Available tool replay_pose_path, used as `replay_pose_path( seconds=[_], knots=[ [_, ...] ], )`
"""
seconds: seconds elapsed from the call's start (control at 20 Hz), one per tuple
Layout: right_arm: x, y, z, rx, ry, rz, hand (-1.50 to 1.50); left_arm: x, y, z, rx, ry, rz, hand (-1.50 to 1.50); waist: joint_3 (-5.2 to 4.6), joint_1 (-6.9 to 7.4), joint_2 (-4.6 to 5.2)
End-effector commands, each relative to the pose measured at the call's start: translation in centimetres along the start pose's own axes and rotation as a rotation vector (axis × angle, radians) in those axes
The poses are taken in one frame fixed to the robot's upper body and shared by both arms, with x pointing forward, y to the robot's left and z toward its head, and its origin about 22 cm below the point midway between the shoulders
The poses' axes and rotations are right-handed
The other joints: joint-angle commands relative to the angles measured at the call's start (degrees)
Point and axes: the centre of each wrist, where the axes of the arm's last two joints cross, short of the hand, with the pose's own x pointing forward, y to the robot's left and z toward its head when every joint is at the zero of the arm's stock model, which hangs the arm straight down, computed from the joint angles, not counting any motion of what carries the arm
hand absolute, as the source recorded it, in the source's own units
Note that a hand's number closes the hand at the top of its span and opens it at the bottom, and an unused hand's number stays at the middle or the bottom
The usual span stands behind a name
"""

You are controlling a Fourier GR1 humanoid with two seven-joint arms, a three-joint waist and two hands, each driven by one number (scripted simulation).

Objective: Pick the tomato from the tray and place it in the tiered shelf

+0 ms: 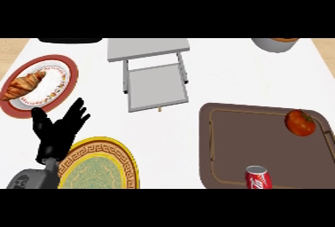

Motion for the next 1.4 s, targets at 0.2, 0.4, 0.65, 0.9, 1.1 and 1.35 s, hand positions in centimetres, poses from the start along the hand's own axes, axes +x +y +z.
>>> replay_pose_path(
  seconds=[0.2,0.4,0.65,0.9,1.1,1.35],
  knots=[
    [1.7,2.4,-1.1,0.047,0.098,0.126,-1.5,-1.2,-2.7,0.5,0.011,0.074,-0.004,0.0,-0.28,-0.82,0.16],
    [1.0,3.9,-3.0,0.01,0.14,0.142,-1.5,-1.8,-0.9,0.7,0.01,0.08,0.004,0.0,-0.28,-0.62,0.26],
    [0.9,5.7,-2.0,-0.013,0.135,0.161,-1.5,-2.5,-0.2,1.5,0.027,0.075,-0.001,0.0,-0.31,-1.35,-0.02],
    [0.4,7.2,-3.4,-0.014,0.136,0.143,-1.5,-0.6,0.3,0.8,0.03,0.092,-0.02,0.0,-0.28,-1.28,0.02],
    [0.8,5.6,-3.5,-0.031,0.174,0.166,-1.5,-0.1,0.9,1.2,0.015,0.07,-0.01,0.0,-0.27,-0.86,0.12],
    [-2.9,9.6,-5.7,-0.064,0.198,0.234,-1.5,-1.7,1.5,0.8,0.034,0.073,0.005,0.0,-0.29,-1.36,0.12]
  ],
)
